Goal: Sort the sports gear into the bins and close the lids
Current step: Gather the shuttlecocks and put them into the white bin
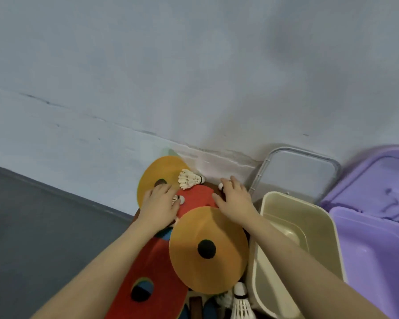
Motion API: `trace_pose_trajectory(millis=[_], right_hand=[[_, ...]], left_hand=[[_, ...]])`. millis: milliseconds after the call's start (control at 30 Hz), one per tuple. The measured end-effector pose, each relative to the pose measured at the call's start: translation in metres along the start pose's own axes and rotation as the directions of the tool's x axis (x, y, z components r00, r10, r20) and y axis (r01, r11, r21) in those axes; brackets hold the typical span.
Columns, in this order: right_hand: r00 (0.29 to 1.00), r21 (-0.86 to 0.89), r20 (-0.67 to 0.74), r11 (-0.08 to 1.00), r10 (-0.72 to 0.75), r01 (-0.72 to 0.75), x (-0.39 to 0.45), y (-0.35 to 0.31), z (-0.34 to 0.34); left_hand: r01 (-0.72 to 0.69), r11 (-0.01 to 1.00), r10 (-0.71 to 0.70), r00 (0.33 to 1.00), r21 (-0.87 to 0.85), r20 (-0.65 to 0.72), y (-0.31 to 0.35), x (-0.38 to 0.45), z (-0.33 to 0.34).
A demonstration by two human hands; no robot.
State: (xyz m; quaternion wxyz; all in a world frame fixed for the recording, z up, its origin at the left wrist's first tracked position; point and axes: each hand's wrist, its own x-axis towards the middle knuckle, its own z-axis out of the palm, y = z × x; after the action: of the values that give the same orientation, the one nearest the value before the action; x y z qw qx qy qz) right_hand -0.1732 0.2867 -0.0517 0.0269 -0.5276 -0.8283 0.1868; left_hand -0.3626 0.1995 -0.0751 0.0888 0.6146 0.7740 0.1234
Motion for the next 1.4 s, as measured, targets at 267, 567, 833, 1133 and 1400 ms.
trace_pose_trajectory(millis=[267,567,833,1133,1400], right_hand=[[0.958,-0.038,0.166,0.972,0.235,-0.232,0.023,0.004,0.039],[0.983,-0.023,-0.031,0.984,0.179,-0.179,0.022,0.004,0.042],[0.994,0.171,-0.109,0.985,0.003,0.015,0.014,0.004,0.037],[0.843,0.178,-0.485,0.917,-0.234,0.357,-0.038,0.013,-0.026],[0.677,0.1,-0.69,0.893,-0.257,0.44,-0.119,0.074,-0.078]], left_hand=[[0.017,1.0,-0.019,0.997,0.019,0.073,-0.022,0.024,0.029],[-0.053,0.997,0.045,0.992,-0.062,-0.122,-0.023,0.03,0.036],[-0.122,0.98,0.078,0.961,-0.154,-0.266,-0.001,0.023,0.019],[-0.201,0.969,0.128,0.906,-0.145,-0.404,0.042,0.006,-0.032],[-0.356,0.927,0.274,0.856,-0.117,-0.439,0.14,-0.025,-0.039]])
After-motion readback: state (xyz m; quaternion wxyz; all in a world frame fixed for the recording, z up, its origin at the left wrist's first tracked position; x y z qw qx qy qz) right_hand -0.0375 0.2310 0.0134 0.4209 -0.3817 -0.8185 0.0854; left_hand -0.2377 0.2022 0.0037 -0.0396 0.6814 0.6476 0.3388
